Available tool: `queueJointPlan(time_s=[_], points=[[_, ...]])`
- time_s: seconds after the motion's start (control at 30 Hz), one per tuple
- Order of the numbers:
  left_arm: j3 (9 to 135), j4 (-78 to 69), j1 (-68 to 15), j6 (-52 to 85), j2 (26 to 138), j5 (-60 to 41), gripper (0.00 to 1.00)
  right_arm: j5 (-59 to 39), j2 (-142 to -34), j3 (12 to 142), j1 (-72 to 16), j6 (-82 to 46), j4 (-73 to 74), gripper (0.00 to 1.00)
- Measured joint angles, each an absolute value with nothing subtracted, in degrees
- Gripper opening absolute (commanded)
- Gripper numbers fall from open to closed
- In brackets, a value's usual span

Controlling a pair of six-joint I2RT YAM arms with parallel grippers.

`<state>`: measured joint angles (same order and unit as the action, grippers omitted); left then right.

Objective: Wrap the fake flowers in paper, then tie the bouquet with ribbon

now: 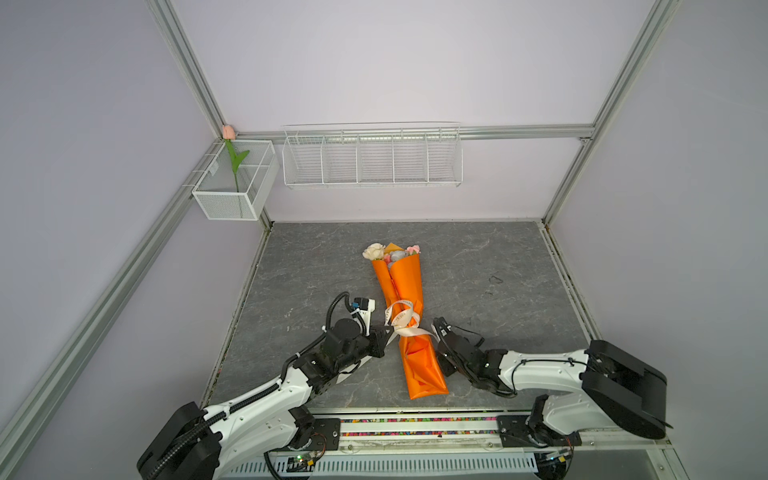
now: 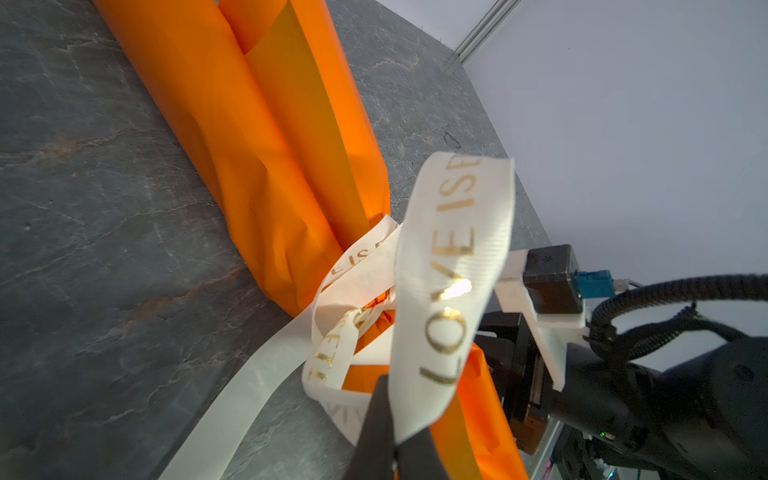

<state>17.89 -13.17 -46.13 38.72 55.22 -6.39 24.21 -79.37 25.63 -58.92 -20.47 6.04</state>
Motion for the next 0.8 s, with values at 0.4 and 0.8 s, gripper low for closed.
queueJointPlan(time_s=[0.4,0.8], points=[[13.0,-16.0,-46.1,50.4,55.7,-6.2,0.57,17.8,-72.6,32.0,-57.5,-13.6,-2.4,0.06],[14.7,10.3,-46.0,50.7,27.4,4.5,0.90,10.7,-72.6,38.7,-56.5,-10.3,-10.0,0.06]])
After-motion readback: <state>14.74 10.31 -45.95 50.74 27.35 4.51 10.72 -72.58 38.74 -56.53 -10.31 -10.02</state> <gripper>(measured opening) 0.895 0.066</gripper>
